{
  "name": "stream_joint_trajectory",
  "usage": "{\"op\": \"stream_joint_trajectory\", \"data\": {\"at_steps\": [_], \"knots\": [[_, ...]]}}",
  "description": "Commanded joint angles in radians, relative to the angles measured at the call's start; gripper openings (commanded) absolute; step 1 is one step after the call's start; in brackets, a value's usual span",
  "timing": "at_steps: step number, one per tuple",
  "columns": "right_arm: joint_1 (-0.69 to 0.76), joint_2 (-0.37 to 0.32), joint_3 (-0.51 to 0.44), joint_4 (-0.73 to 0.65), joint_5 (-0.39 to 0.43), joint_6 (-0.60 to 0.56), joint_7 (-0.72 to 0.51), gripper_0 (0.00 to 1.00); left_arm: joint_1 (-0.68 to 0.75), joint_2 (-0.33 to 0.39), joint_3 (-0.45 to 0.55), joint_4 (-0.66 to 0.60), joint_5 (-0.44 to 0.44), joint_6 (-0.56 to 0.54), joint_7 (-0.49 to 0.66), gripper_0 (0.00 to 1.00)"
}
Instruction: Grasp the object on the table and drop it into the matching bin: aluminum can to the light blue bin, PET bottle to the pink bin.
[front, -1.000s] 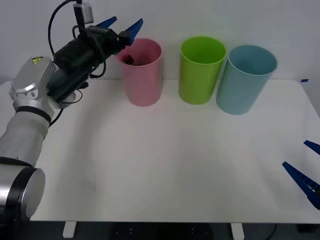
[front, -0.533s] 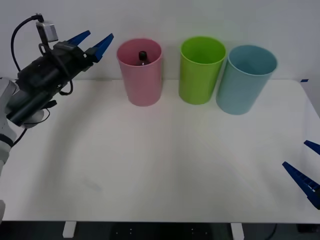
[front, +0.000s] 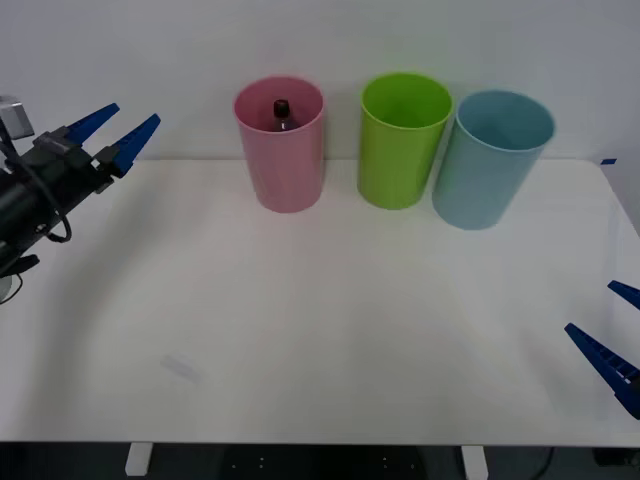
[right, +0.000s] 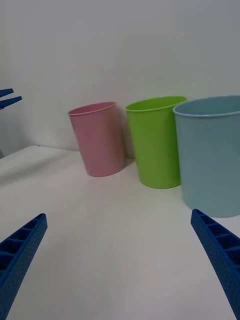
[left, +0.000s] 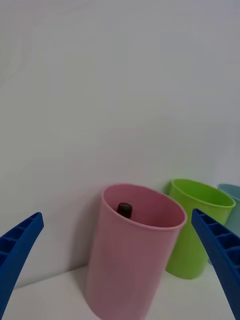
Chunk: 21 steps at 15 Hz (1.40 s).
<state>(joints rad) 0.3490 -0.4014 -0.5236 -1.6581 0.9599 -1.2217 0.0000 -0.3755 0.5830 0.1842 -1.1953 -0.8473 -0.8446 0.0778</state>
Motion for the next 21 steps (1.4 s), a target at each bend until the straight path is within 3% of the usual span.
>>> {"op": "stream_joint_trajectory", "data": {"at_steps": [1, 11, 15, 21], "knots": [[0.000, 0.000, 0.000, 0.000, 0.000, 0.000, 0.000, 1.00, 0.087, 0.000, 0.074, -0.049, -0.002, -0.060, -0.001, 1.00], [0.000, 0.000, 0.000, 0.000, 0.000, 0.000, 0.000, 1.00, 0.457, 0.034, 0.274, -0.267, -0.035, -0.168, -0.026, 1.00], [0.000, 0.000, 0.000, 0.000, 0.000, 0.000, 0.000, 1.00, 0.566, 0.049, 0.353, -0.274, -0.022, -0.280, -0.052, 1.00], [0.000, 0.000, 0.000, 0.000, 0.000, 0.000, 0.000, 1.00, 0.681, 0.067, 0.357, -0.274, 0.031, -0.321, -0.187, 1.00]]}}
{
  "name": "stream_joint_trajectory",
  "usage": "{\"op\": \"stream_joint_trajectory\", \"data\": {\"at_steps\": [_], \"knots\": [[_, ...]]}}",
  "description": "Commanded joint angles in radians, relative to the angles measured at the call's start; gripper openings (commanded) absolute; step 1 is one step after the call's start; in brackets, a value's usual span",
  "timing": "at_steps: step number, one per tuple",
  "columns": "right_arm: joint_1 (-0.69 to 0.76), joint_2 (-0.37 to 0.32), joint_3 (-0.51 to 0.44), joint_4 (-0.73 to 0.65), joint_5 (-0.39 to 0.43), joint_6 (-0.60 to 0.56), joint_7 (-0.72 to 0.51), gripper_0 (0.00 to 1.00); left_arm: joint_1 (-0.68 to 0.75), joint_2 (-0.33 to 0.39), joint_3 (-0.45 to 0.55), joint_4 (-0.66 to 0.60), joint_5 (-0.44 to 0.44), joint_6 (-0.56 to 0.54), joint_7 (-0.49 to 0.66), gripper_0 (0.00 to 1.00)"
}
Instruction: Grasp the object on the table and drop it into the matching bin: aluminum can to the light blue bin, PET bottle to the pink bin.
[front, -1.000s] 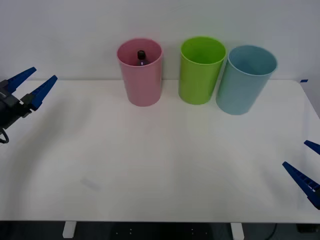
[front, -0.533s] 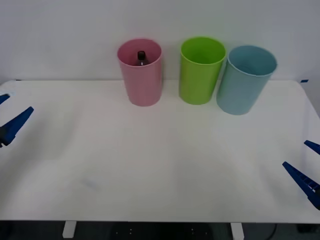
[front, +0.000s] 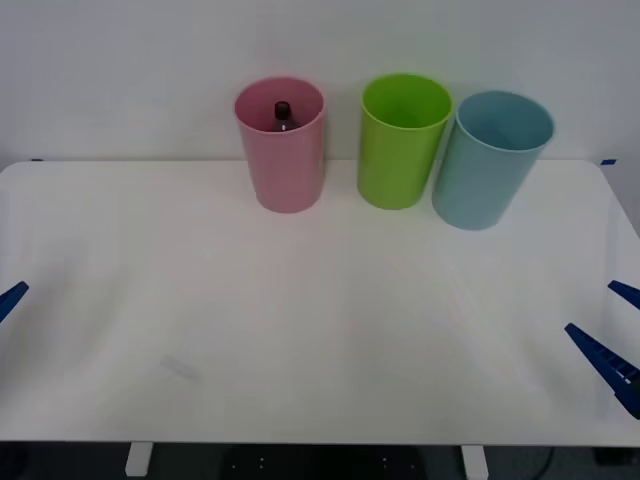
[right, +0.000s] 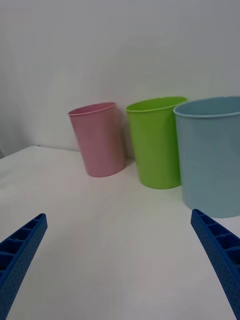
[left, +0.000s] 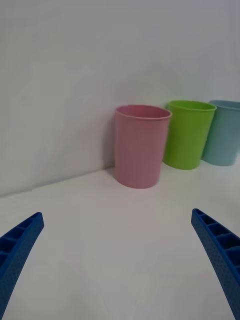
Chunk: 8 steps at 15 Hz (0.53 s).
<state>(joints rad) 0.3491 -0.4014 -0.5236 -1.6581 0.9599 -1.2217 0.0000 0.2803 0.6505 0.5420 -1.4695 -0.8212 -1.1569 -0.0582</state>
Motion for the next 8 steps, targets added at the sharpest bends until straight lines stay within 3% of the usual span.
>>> {"op": "stream_joint_trajectory", "data": {"at_steps": [1, 8], "knots": [[0.000, 0.000, 0.000, 0.000, 0.000, 0.000, 0.000, 1.00, 0.037, 0.000, -0.002, 0.000, 0.010, -0.012, -0.061, 1.00], [0.000, 0.000, 0.000, 0.000, 0.000, 0.000, 0.000, 1.00, 0.048, -0.002, -0.031, 0.000, 0.020, -0.032, -0.058, 1.00]]}}
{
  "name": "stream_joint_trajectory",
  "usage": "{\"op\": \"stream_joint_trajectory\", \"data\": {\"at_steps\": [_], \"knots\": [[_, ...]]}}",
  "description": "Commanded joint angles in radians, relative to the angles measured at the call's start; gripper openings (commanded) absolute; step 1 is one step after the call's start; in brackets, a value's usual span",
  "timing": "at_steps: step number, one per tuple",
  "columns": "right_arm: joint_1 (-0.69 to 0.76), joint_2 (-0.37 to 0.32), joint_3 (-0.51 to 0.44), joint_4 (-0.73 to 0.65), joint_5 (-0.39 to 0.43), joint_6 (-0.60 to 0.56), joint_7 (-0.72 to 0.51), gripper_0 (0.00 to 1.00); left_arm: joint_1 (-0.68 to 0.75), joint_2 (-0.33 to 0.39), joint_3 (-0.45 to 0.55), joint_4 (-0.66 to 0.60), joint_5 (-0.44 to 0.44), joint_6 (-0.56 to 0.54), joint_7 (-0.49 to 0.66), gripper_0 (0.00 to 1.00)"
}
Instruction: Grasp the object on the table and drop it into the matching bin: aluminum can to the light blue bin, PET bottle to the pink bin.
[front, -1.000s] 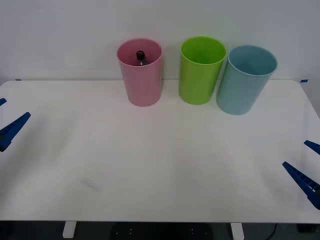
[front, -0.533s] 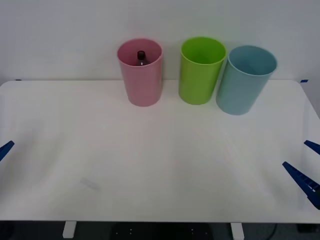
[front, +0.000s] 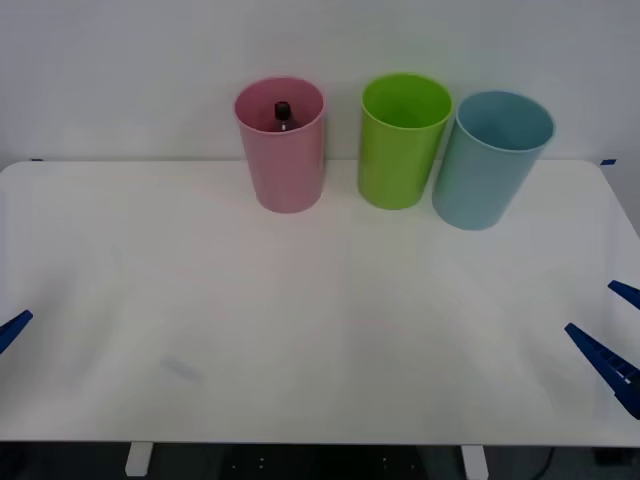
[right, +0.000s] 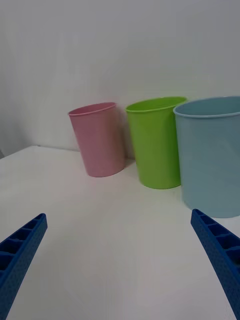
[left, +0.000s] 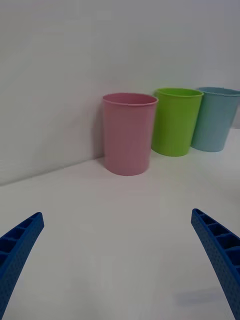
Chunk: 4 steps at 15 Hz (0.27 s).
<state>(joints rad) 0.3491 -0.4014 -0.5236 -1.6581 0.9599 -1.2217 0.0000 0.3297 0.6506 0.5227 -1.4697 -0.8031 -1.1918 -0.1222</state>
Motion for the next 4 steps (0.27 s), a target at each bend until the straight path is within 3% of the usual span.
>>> {"op": "stream_joint_trajectory", "data": {"at_steps": [1, 4], "knots": [[0.000, 0.000, 0.000, 0.000, 0.000, 0.000, 0.000, 1.00, -0.001, -0.002, -0.012, 0.000, 0.002, 0.003, 0.006, 1.00], [0.000, 0.000, 0.000, 0.000, 0.000, 0.000, 0.000, 1.00, -0.001, -0.002, -0.012, 0.000, 0.002, 0.003, 0.006, 1.00]]}}
